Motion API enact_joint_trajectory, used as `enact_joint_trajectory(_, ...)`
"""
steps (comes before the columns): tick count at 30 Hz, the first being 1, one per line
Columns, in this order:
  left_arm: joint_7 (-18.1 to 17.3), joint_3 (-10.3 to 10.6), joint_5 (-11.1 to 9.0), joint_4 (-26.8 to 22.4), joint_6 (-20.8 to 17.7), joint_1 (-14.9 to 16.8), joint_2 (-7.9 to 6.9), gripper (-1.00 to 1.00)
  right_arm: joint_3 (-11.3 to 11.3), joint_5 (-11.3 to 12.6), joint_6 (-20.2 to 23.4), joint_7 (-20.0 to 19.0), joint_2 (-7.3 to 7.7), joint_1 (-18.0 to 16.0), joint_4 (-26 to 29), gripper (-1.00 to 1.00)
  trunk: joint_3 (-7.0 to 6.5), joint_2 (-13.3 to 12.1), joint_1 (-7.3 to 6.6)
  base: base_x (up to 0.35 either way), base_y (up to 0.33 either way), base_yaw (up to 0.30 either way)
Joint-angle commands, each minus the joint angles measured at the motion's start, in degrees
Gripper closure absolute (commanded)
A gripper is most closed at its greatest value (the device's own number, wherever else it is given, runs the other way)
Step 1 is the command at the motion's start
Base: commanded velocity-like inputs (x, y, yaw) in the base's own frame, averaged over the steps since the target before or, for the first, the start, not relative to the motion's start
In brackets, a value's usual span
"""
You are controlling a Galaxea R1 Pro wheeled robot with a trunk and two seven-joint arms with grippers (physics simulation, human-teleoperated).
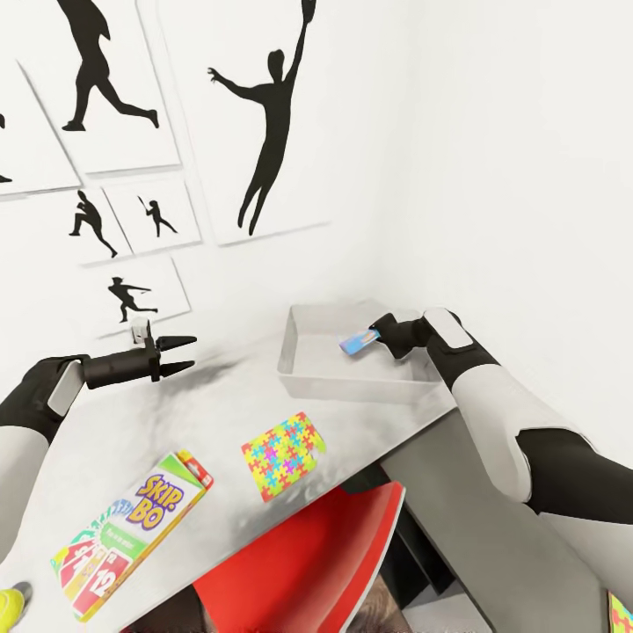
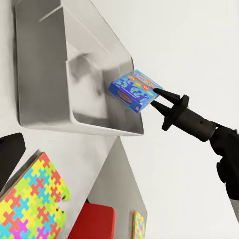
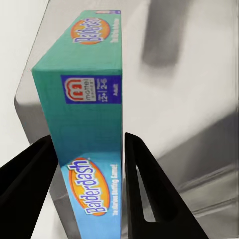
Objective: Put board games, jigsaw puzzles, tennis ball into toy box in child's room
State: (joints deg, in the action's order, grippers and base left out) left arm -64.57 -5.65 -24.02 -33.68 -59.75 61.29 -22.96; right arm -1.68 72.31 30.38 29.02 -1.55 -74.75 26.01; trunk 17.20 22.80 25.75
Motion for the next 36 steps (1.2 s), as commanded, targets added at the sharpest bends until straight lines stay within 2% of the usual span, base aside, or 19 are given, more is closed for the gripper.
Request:
enact_joint_trajectory(1,-0.21,-0.07,0.10,0.02,-0.25,0.05,-0.01,-1.00,-0.16,0.73,-0.03,0.43,0.31,-0.04,0.09,1.00,0.20,0.12,0.03,0.000,0.000,0.000)
enact_joint_trajectory(9,-1.65,-0.01,0.11,-0.07,-0.25,0.05,-0.06,-1.00,-0.09,1.05,-0.04,0.39,1.24,-0.01,0.09,1.00,0.96,0.12,0.03,0.000,0.000,0.000)
enact_joint_trajectory(15,-2.08,-0.04,0.11,-0.07,-0.25,0.05,-0.13,-1.00,-0.03,1.01,-0.07,0.42,1.25,-0.04,1.17,1.00,1.53,0.12,0.03,0.000,0.000,0.000)
enact_joint_trajectory(23,-2.14,-0.01,0.11,-0.07,-0.25,0.05,-0.39,-1.00,-0.03,0.99,-0.21,0.60,1.20,0.12,6.92,1.00,2.08,0.12,0.03,0.000,0.000,0.000)
enact_joint_trajectory(34,-2.14,-0.07,0.11,-0.07,-0.25,0.05,-0.45,-1.00,0.01,0.96,-0.14,1.24,1.31,0.05,7.80,1.00,2.14,0.12,0.03,0.000,0.000,0.000)
enact_joint_trajectory(36,-2.80,-0.49,-0.57,-0.64,-0.25,0.14,-0.24,-1.00,0.67,1.00,0.18,1.00,0.75,0.12,8.11,1.00,2.14,0.12,0.03,0.000,0.000,0.000)
